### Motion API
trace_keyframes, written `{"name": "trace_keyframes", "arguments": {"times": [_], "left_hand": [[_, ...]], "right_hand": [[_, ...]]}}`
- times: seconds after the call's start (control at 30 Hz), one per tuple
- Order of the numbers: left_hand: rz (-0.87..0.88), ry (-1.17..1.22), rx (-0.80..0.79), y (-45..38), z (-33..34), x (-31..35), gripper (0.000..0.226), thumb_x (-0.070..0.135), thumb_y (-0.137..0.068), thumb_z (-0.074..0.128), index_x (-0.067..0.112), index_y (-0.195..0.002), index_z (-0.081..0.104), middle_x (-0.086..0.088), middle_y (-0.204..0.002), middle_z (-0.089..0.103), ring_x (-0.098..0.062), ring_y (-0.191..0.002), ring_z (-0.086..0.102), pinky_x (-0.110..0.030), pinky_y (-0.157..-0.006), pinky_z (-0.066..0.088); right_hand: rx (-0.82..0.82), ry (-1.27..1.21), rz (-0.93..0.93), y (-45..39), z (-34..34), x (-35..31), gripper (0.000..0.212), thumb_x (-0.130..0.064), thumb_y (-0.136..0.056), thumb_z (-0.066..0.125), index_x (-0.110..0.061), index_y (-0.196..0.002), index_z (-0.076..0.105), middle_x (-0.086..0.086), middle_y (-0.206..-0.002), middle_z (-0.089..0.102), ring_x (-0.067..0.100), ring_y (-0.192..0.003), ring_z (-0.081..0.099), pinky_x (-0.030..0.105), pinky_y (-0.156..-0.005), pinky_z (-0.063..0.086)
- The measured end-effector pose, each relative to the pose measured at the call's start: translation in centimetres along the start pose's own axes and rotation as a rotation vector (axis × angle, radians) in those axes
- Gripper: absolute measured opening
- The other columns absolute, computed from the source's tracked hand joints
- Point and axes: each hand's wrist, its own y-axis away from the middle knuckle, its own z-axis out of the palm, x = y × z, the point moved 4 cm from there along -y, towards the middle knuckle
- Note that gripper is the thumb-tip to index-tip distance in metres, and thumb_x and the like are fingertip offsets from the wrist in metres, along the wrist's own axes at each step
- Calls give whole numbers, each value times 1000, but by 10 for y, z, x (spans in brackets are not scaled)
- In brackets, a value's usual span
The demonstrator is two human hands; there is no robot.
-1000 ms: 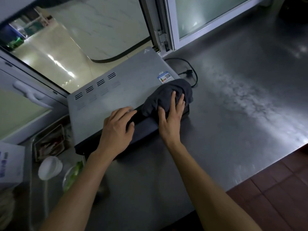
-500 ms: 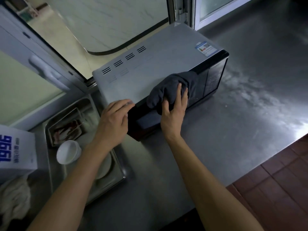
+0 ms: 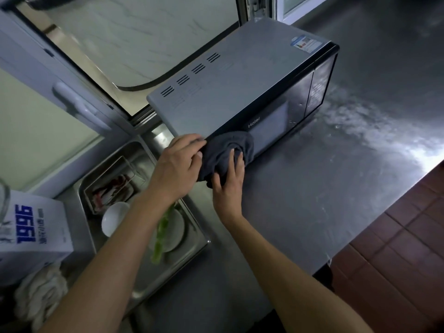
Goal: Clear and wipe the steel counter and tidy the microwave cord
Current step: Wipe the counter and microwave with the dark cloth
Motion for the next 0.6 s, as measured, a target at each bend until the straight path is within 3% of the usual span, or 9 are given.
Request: {"name": "trace_keyframes", "arguments": {"times": [0.17,0.6], "left_hand": [[77,-122,-30,-9,9,12,41,26,-102,46,14,-140,52,-2,-144,48,-15,-136,37,-42,-112,37],[146,-231,-27,-94,48,86,45,31,-100,50,16,-143,47,-4,-148,45,-19,-138,37,-41,-111,35]], "right_hand": [[-27,-10,22,-3,1,8,71,-20,-100,48,-32,-156,6,-2,-167,-7,16,-152,-11,48,-124,8],[60,-101,65,-102,-85,7,74,-23,-101,50,-26,-158,3,-3,-167,-8,14,-152,-13,42,-124,1]]}}
